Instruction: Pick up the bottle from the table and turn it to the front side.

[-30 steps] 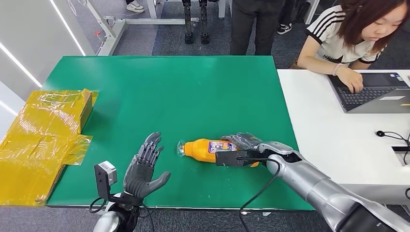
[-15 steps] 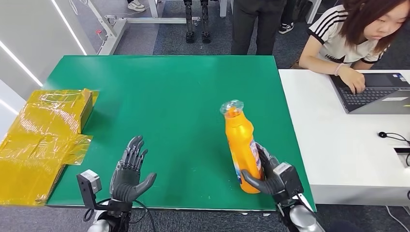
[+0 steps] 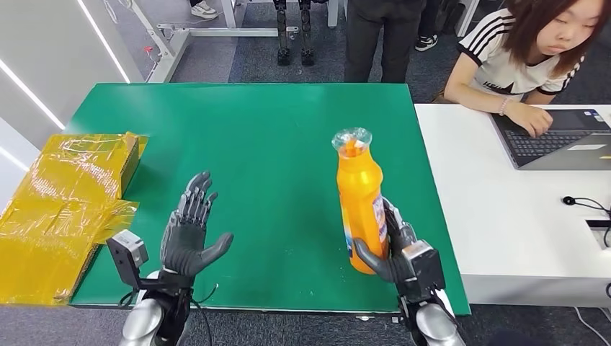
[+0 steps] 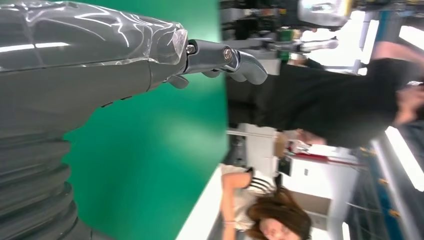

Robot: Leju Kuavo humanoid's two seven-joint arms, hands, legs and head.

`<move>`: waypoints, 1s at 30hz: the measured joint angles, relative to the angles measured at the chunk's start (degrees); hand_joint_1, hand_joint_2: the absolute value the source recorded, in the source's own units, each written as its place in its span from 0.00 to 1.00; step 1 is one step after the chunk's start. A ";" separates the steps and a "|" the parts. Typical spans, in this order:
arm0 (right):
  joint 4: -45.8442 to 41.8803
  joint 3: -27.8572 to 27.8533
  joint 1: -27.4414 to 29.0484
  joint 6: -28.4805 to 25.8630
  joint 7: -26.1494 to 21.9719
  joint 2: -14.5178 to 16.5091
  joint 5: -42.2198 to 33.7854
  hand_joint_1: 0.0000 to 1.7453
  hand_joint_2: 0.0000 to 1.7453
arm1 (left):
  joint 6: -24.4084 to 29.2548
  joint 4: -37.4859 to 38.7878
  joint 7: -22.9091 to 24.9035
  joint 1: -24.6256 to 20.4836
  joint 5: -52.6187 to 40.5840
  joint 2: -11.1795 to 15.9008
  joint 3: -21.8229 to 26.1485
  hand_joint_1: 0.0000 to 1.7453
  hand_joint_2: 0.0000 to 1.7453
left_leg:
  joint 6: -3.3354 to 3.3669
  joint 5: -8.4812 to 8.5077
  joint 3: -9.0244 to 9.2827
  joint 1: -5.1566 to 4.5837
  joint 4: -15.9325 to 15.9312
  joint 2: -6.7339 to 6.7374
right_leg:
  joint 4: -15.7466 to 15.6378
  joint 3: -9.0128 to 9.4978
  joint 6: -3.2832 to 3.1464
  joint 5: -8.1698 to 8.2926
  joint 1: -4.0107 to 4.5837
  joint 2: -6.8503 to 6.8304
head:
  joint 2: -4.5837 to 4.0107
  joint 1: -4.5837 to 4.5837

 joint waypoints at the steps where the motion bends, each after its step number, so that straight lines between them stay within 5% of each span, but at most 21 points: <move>1: 0.62 0.69 -1.66 0.09 0.01 0.77 0.33 1.00 1.00 | -0.07 0.26 0.29 -1.53 0.08 0.00 0.00 0.00 1.00 | 0.00 0.03 0.01 0.00 0.00 0.01 | 0.01 0.00 -0.02 0.02 0.00 0.01 | 0.00 0.00; 10: 4.05 11.23 -11.08 2.72 1.40 6.12 3.42 1.00 1.00 | -0.69 3.33 3.37 -10.89 2.40 0.08 0.00 0.00 1.00 | -0.02 0.12 0.00 0.00 0.00 0.02 | 0.09 -0.08 -0.06 0.04 0.01 0.02 | 0.00 -0.01; 17: 5.47 18.67 -14.52 2.28 3.83 6.98 5.37 1.00 1.00 | -3.27 8.10 6.52 -16.73 4.73 0.99 0.48 0.00 1.00 | -0.02 0.12 -0.05 0.00 0.00 0.01 | 0.09 -0.11 -0.06 0.04 0.00 0.01 | 0.00 0.01; 30: 9.64 20.63 -16.41 0.26 3.22 6.64 3.45 1.00 1.00 | -6.11 11.34 8.50 -22.05 5.18 3.88 1.99 0.00 1.00 | -0.03 0.12 -0.06 0.00 0.00 0.02 | 0.09 -0.15 -0.06 0.05 0.00 0.02 | 0.00 -0.01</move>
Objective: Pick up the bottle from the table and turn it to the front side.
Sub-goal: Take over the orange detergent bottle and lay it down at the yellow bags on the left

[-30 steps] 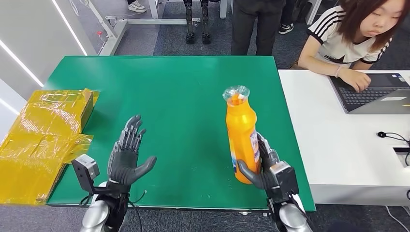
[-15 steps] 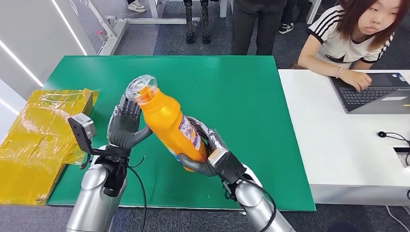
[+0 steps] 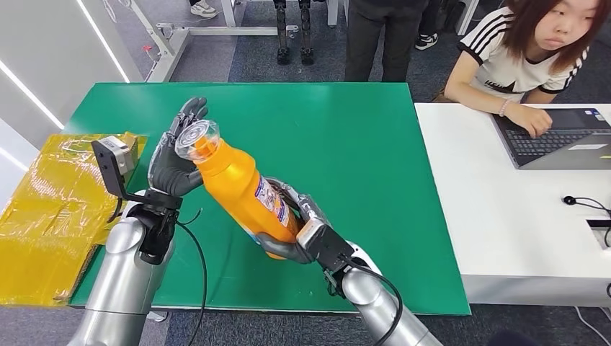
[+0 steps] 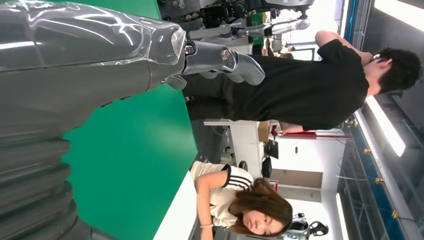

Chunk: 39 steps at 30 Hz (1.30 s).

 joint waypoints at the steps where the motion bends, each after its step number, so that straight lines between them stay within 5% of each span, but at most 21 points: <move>1: -0.01 -0.08 -0.02 -0.04 -0.02 -0.10 -0.10 1.00 1.00 | -0.05 0.00 0.01 0.00 0.01 0.14 0.05 0.00 1.00 | 0.00 0.00 0.00 0.00 0.00 0.00 | 0.00 0.00 0.00 0.00 0.00 0.00 | 0.00 0.00; 13: -9.69 -6.98 3.78 -7.67 -2.97 -3.62 -0.89 1.00 1.00 | 1.55 2.17 0.08 -0.05 0.20 2.58 2.80 0.00 1.00 | 0.00 -0.01 0.00 -0.01 0.01 0.03 | -0.02 -0.01 0.00 0.00 -0.01 0.03 | 0.00 0.01; 19: -12.02 -11.85 5.85 -6.02 -2.69 -5.19 -1.44 1.00 1.00 | -0.13 3.39 -0.09 -0.31 1.04 3.63 4.21 0.00 1.00 | -0.02 -0.03 0.00 0.00 0.01 0.13 | -0.01 -0.04 0.00 0.00 -0.01 0.12 | 0.00 0.01; 39: 11.91 -6.49 -8.22 -3.66 2.16 3.40 -0.07 1.00 1.00 | -5.57 3.31 5.29 -6.58 7.15 0.27 -1.80 0.00 1.00 | -0.11 0.07 -0.01 0.00 0.01 0.14 | 0.06 -0.07 -0.07 0.06 -0.01 0.17 | 0.00 0.01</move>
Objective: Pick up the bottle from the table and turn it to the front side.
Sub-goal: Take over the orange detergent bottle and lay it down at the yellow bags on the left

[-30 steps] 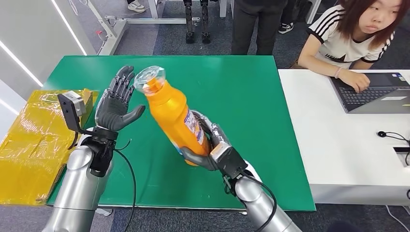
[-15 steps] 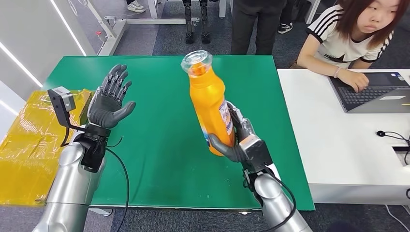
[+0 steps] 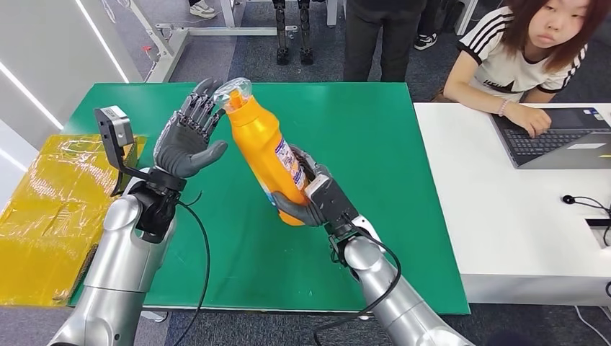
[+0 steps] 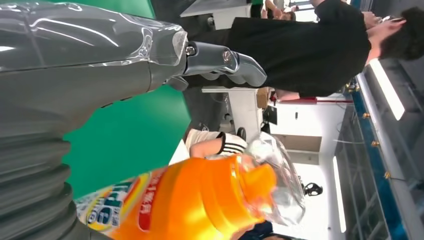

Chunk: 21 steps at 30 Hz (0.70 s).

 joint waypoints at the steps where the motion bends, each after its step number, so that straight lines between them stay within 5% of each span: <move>1: 0.54 0.14 -0.26 0.00 -0.01 0.12 0.08 1.00 1.00 | -0.04 -0.01 0.00 -0.02 0.09 -0.02 -0.09 0.00 1.00 | 0.00 0.00 0.00 0.00 0.00 0.00 | 0.00 0.00 0.00 0.00 0.00 0.00 | 0.00 0.00; 21: 6.31 1.56 -3.70 -1.04 0.39 1.37 5.02 1.00 1.00 | -2.74 0.51 0.97 -1.11 0.30 -0.51 -1.39 0.00 1.00 | 0.00 0.00 0.00 0.00 0.00 0.00 | 0.00 -0.02 0.00 0.00 0.00 0.01 | 0.00 0.00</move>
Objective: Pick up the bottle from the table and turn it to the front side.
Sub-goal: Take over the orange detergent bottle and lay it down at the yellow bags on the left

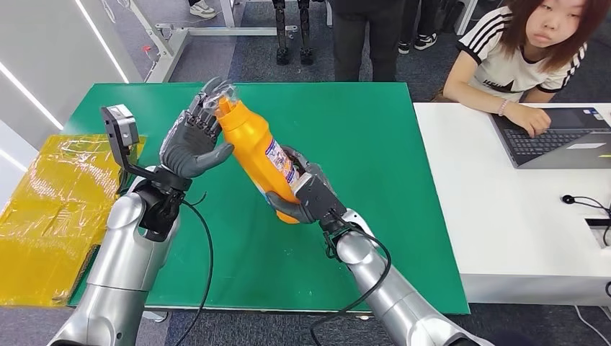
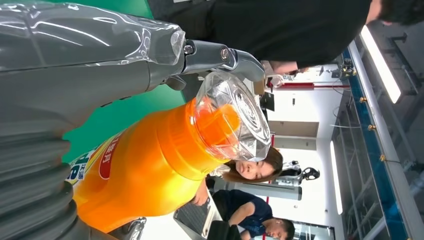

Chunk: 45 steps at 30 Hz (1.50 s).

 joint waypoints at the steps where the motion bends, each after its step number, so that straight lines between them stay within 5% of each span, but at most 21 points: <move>1: 0.23 0.31 -0.36 -0.01 0.28 0.06 0.84 1.00 1.00 | -0.22 0.30 0.04 -0.47 -0.25 -0.02 -0.14 0.00 1.00 | 0.00 0.00 0.00 0.00 0.00 0.00 | 0.00 0.00 0.00 0.00 0.00 0.00 | 0.00 0.00; 22: 5.54 4.05 -4.47 -0.64 0.56 2.90 4.72 1.00 1.00 | -0.41 7.78 0.25 -3.20 -3.00 -0.31 -2.79 0.00 1.00 | 0.00 0.00 -0.02 0.00 0.00 0.06 | 0.01 -0.02 -0.01 0.02 0.00 0.05 | 0.00 0.01; 23: 5.90 4.20 -4.67 -0.78 0.50 3.01 4.78 1.00 1.00 | -0.46 7.90 0.30 -3.21 -3.15 -0.29 -2.91 0.17 1.00 | 0.00 0.00 -0.02 0.00 0.00 0.06 | 0.01 -0.03 -0.01 0.02 0.00 0.05 | 0.00 0.00; 26: 6.60 4.57 -5.19 -1.14 0.46 3.24 4.80 1.00 1.00 | -0.54 8.09 0.75 -3.23 -3.49 -0.20 -3.42 0.92 1.00 | 0.00 0.00 -0.02 0.00 0.00 0.05 | 0.01 -0.03 -0.01 0.02 0.00 0.04 | 0.00 -0.01; 27: 6.78 4.66 -5.39 -1.19 0.49 3.29 4.75 1.00 1.00 | -0.59 8.22 0.88 -3.27 -3.42 -0.13 -3.64 1.00 1.00 | 0.00 0.00 -0.02 0.00 0.00 0.05 | 0.01 -0.03 -0.01 0.02 0.00 0.04 | 0.00 0.00; 45: 7.84 5.19 -5.68 -2.10 0.34 3.86 4.50 1.00 1.00 | -2.42 9.40 0.96 -3.49 -0.52 0.27 -4.06 1.00 1.00 | 0.00 0.00 -0.02 0.00 0.00 0.06 | 0.01 -0.04 -0.02 0.02 0.00 0.05 | 0.00 0.00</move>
